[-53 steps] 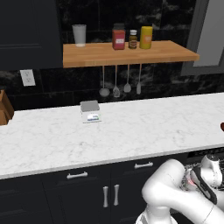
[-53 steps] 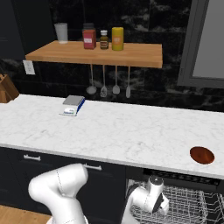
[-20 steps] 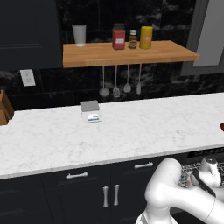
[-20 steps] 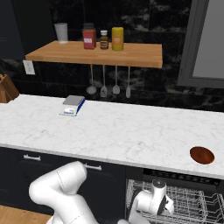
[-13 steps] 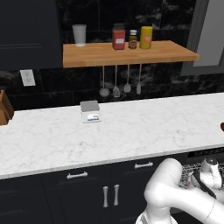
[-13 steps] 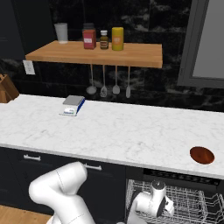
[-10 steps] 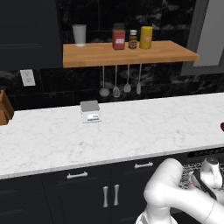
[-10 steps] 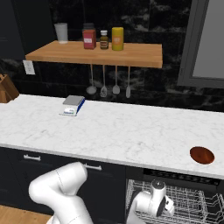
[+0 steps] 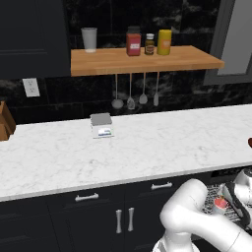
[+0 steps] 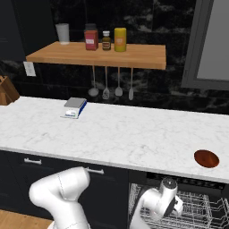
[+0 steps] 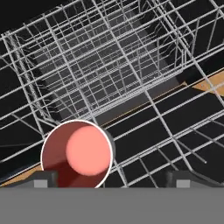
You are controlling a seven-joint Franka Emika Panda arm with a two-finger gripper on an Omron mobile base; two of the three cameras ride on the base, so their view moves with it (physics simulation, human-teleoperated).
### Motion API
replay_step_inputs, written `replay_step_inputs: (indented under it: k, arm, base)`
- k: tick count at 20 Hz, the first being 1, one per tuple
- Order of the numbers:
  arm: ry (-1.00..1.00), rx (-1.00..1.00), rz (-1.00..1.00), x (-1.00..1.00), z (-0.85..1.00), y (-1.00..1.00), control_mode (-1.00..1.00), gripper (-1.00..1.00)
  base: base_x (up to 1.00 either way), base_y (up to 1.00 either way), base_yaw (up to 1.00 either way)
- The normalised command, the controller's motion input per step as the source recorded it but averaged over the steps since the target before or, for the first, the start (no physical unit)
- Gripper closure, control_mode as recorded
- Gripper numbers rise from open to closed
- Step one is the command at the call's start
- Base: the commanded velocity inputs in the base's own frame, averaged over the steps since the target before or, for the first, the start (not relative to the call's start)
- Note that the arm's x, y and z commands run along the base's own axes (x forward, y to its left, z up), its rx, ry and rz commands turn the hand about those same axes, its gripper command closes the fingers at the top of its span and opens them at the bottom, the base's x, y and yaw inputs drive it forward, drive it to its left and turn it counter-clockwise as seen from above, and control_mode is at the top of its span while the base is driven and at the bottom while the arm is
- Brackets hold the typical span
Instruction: Pick up the cup and bowl from the counter, place them in the dishwasher, and close the dishwasher door.
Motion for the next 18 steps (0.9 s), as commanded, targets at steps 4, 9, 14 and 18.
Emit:
replay_step_inputs:
  k: [4,9,14,18]
  arm:
    - [-0.01,0.08,0.00,0.00,0.88,-0.11,-1.00,-1.00]
    - [0.00,0.06,0.00,0.00,0.88,-0.20,-1.00,-1.00]
    - [0.00,0.07,-0.02,0.00,0.90,-0.24,-1.00,-1.00]
    - [0.00,0.09,-0.04,0.04,0.84,-0.31,-1.00,-1.00]
  base:
    - [0.00,0.00,0.00]
    - [0.00,0.00,0.00]
    - [0.00,0.00,0.00]
    - [0.00,0.00,0.00]
